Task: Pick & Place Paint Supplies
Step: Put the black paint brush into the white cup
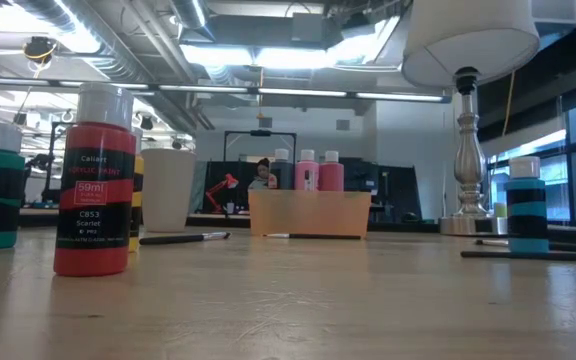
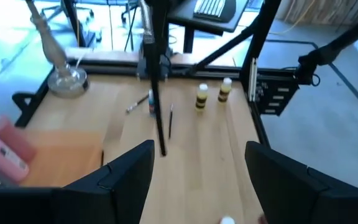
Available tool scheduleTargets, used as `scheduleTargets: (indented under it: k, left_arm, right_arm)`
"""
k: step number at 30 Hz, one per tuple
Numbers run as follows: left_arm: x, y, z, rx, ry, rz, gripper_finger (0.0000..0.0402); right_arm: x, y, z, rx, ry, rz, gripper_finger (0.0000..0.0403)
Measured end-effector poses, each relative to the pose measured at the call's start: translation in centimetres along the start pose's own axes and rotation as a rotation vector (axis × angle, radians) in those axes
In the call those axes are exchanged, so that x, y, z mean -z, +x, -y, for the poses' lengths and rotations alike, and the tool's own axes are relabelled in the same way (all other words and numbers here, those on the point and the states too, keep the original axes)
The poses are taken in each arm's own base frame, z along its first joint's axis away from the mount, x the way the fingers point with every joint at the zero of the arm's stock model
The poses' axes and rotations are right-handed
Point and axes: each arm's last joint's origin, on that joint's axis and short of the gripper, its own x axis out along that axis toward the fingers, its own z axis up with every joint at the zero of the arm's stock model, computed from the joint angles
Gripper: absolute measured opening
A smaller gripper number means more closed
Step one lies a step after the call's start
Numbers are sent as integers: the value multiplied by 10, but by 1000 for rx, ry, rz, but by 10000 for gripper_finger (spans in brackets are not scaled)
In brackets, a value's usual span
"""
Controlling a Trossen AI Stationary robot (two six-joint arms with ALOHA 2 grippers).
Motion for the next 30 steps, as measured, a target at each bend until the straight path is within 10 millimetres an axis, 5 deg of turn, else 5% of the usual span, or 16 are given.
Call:
scheduleTargets:
  k: [18, 30]
  left_arm:
    - [-14, 63, 2, -144, 111, 29, 249]
    - [-16, 58, 1, -153, 112, 48, 213]
  right_arm:
    - [-5, 1, -5, -116, -115, 9, 0]
    - [-2, 0, -4, -114, -173, -12, 0]
